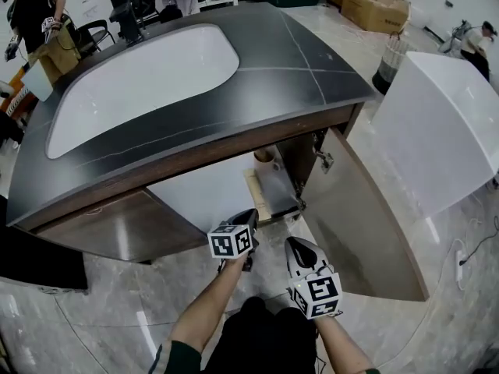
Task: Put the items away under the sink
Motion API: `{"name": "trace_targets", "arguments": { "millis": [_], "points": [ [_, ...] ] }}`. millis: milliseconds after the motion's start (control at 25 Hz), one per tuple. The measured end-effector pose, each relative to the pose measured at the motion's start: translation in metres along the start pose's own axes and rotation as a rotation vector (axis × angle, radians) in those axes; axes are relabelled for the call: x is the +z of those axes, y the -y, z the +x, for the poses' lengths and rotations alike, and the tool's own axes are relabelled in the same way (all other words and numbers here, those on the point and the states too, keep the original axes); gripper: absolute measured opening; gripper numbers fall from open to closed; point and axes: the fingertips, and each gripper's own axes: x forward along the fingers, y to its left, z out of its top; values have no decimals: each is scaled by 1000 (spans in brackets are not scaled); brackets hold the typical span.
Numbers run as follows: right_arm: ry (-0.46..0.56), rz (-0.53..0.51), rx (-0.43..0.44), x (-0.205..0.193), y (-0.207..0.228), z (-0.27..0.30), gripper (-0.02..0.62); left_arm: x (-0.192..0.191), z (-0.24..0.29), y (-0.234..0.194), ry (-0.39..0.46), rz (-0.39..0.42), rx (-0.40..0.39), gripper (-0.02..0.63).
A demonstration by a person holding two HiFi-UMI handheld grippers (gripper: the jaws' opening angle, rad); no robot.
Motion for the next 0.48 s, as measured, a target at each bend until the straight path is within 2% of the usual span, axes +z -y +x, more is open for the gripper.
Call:
{"name": "trace_targets", "arguments": {
  "millis": [120, 280, 480],
  "points": [
    [-36, -2, 6, 29, -15, -16, 43, 14, -28, 36, -24, 82, -32, 9],
    [-58, 13, 42, 85, -51, -39, 43, 46, -93, 74, -59, 188, -27, 9],
    [-96, 21, 46, 173, -77, -89, 43, 95, -176, 143, -87, 240, -56, 9]
  ]
}}
